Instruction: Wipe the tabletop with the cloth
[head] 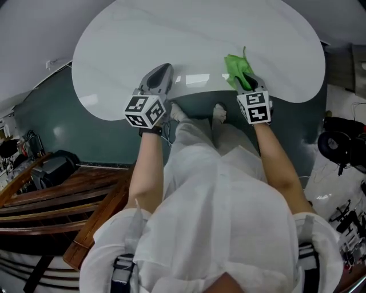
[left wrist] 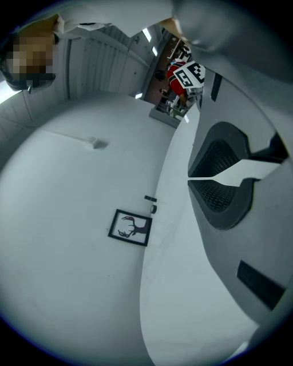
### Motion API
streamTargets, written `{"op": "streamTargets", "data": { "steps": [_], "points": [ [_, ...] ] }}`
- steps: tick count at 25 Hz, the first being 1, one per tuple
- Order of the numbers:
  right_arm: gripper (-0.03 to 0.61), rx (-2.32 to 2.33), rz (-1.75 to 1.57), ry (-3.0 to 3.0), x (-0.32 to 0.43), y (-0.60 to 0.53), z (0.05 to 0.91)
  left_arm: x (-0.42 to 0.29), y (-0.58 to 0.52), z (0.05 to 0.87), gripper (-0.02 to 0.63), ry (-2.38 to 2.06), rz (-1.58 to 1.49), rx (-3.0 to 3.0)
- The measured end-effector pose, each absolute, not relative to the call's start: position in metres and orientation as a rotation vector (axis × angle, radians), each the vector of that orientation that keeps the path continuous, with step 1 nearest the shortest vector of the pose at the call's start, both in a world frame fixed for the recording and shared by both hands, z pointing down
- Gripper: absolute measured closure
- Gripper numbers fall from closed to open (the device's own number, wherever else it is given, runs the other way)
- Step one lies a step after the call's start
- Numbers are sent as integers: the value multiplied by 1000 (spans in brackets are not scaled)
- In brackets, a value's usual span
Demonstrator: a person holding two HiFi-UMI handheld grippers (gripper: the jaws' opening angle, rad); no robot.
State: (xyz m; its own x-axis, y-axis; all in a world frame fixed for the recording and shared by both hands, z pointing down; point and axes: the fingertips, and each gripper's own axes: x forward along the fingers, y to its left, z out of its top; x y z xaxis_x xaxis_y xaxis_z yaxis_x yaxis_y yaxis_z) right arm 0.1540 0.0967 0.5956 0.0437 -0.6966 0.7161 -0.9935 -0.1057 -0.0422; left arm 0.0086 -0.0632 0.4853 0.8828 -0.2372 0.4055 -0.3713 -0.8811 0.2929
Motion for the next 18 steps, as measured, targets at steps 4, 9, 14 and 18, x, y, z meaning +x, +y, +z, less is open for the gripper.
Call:
{"op": "streamTargets", "data": {
  "steps": [4,9,14,18],
  "points": [
    [495,1996,879,-1536,228,149,597,34,-51,476,588,-406,516,2706],
    [495,2169,961,-1329,299,208,595,50,-42,472,588,-344,527,2717],
    [495,2288,1052,-1145,350,247,600,61,-47,472,588,-320,519,2718],
    [495,2389,1107,-1065,364,235,602,57,-66,471,588,-333,511,2713]
  ]
}}
